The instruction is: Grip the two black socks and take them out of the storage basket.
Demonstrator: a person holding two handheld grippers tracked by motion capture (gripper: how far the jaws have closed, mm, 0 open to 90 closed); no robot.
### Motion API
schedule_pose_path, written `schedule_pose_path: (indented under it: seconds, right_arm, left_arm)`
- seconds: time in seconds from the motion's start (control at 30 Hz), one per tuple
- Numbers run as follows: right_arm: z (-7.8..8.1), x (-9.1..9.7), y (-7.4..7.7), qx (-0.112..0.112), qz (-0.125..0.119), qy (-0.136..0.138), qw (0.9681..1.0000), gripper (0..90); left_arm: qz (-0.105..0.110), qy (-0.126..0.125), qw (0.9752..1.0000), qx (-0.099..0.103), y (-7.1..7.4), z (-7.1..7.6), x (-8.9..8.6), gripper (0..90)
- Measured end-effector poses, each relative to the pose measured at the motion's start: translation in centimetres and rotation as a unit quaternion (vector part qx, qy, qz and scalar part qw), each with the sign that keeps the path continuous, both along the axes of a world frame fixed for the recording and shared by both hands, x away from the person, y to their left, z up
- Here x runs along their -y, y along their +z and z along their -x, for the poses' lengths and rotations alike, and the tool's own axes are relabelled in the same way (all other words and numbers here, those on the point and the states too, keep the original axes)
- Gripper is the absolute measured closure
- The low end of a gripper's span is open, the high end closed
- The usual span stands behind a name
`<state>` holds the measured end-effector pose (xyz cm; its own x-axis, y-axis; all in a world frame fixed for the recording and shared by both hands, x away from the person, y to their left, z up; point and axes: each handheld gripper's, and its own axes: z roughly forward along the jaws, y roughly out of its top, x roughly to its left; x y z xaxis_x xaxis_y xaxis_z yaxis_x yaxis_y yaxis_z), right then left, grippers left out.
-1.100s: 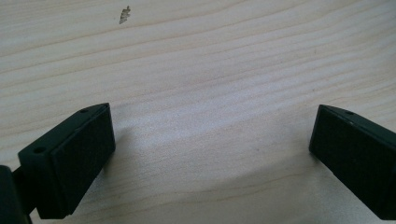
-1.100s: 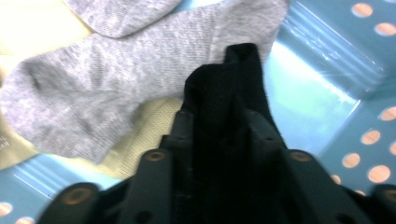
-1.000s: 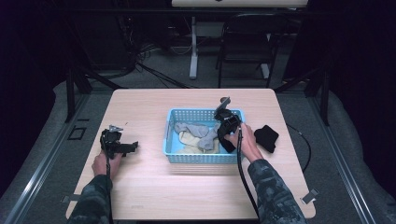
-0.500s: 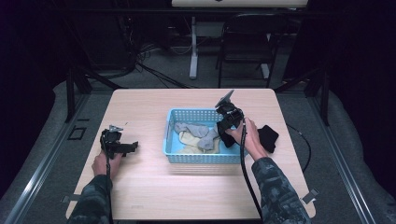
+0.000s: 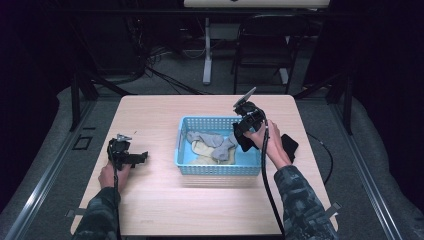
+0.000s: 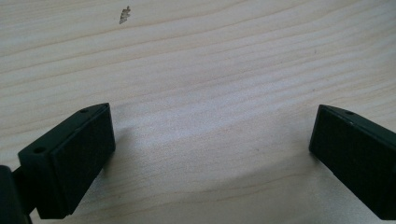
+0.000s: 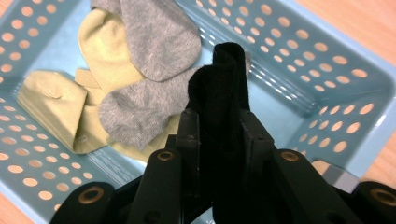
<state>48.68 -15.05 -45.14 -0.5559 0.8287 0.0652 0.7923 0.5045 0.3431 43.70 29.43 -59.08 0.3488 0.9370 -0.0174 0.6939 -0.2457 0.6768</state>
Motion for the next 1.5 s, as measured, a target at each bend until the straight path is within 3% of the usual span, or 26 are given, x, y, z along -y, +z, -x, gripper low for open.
schedule_pose_path:
  seconds: [0.37,1.17,1.5]
  right_arm:
    - [0.1,0.5,1.7,0.012,-0.019,0.003,0.9997,72.9]
    - [0.8,1.2,5.1,0.036,-0.033,0.008,0.9988,73.0]
    - [1.5,3.2,7.4,0.056,-0.036,-0.007,0.9977,73.0]
  left_arm:
    - [0.000,0.000,1.0000,0.000,0.0,0.0,0.0,0.2]
    - [0.000,0.000,1.0000,0.001,0.0,0.0,0.0,0.2]
    - [0.000,0.000,1.0000,0.001,0.0,0.0,0.0,0.2]
